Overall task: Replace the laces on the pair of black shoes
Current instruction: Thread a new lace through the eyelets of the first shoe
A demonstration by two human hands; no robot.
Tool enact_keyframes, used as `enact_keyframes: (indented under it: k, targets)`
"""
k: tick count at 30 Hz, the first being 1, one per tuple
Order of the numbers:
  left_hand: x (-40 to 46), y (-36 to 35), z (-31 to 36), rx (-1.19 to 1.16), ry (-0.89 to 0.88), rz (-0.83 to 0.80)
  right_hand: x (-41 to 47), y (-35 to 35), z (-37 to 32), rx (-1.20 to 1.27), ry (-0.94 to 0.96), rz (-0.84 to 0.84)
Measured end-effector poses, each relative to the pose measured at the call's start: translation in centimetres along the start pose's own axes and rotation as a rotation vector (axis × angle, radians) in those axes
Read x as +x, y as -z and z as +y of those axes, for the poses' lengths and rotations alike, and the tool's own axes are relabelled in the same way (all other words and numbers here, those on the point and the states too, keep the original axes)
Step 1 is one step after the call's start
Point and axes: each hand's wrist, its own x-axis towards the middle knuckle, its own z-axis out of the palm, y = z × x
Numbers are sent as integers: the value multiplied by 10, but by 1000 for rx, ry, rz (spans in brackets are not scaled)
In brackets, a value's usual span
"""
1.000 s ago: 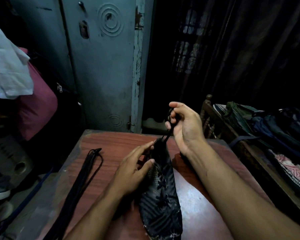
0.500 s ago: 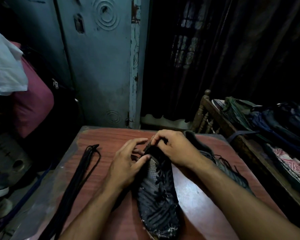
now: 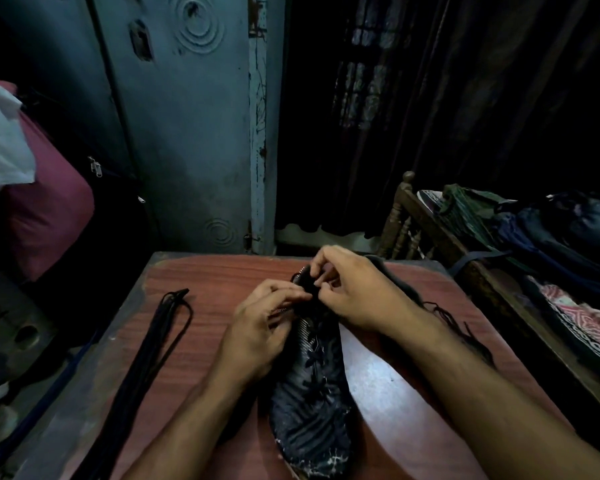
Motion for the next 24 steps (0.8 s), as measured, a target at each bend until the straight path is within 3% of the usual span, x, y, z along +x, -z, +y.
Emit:
enact_keyframes:
  k: [6, 9, 12, 16, 24]
  targets:
    - [-2, -7, 1, 239, -138, 11, -18, -26, 18, -91, 39, -18]
    - [-3, -11, -1, 279, -183, -64, -22, -32, 20, -94, 41, 88]
    - [-6, -14, -3, 383, -206, -168, -28, -31, 22, 56, 43, 217]
    - [-4, -13, -4, 480, -165, -233, -44, -31, 34, 28, 99, 151]
    - [11, -28, 13, 326, -69, -44, -12, -27, 29, -17, -16, 96]
